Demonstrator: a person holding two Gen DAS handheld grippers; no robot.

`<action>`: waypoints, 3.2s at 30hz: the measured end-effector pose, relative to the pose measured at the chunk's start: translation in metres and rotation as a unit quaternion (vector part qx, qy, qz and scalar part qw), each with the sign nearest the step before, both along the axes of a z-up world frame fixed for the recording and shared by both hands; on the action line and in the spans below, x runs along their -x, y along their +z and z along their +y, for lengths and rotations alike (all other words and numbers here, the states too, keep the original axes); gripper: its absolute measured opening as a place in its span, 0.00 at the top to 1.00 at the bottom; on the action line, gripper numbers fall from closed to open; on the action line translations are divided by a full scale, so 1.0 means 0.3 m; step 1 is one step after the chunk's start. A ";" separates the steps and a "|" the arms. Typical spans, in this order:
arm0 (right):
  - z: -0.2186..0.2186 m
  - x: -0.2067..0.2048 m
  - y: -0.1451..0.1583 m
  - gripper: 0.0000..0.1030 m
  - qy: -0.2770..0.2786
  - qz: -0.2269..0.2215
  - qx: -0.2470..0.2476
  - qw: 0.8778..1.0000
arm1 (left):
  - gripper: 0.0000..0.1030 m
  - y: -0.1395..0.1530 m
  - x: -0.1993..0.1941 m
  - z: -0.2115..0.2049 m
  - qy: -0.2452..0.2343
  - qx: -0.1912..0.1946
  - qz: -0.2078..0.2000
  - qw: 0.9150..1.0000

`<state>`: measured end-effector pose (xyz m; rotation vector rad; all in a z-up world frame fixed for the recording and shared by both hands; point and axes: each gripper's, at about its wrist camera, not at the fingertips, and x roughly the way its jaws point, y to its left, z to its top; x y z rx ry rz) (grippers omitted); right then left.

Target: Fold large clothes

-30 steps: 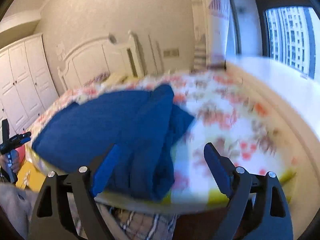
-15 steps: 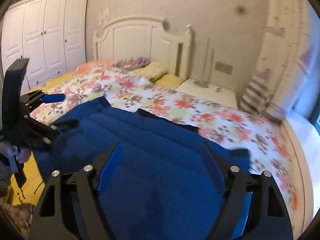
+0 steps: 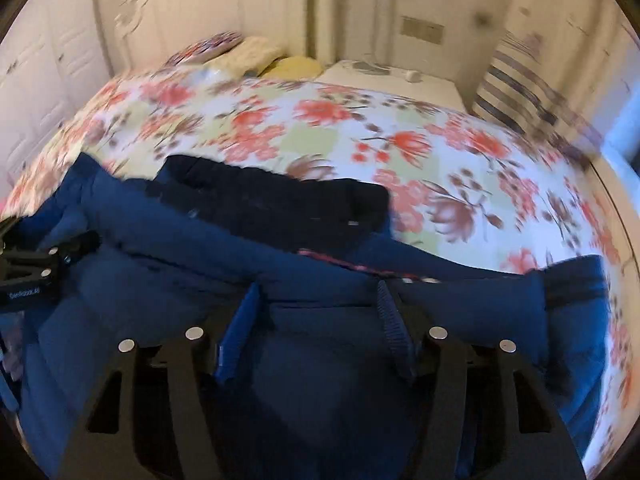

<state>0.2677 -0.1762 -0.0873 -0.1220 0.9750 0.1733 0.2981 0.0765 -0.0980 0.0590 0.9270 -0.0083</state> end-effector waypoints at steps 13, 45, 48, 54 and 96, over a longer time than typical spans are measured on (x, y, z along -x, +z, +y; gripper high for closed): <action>-0.016 -0.007 -0.005 0.46 -0.018 -0.014 -0.015 1.000 | 0.02 -0.016 -0.120 -0.250 -0.088 -0.113 -0.015 0.990; -0.221 0.003 0.070 0.31 -0.138 -0.049 0.113 0.983 | 0.02 -0.074 -0.164 -0.146 -0.074 0.003 0.006 0.997; -0.396 -0.015 -0.014 0.19 -0.172 0.002 0.032 0.985 | 0.02 -0.072 -0.164 -0.150 -0.074 0.001 0.006 0.997; -0.418 -0.015 -0.046 0.19 -0.175 0.009 -0.004 0.985 | 0.03 -0.021 -0.133 -0.204 -0.053 -0.059 -0.005 0.997; 0.019 0.172 0.041 0.07 0.009 -0.033 0.085 0.996 | 0.02 -0.074 -0.227 0.048 -0.032 0.032 0.027 0.999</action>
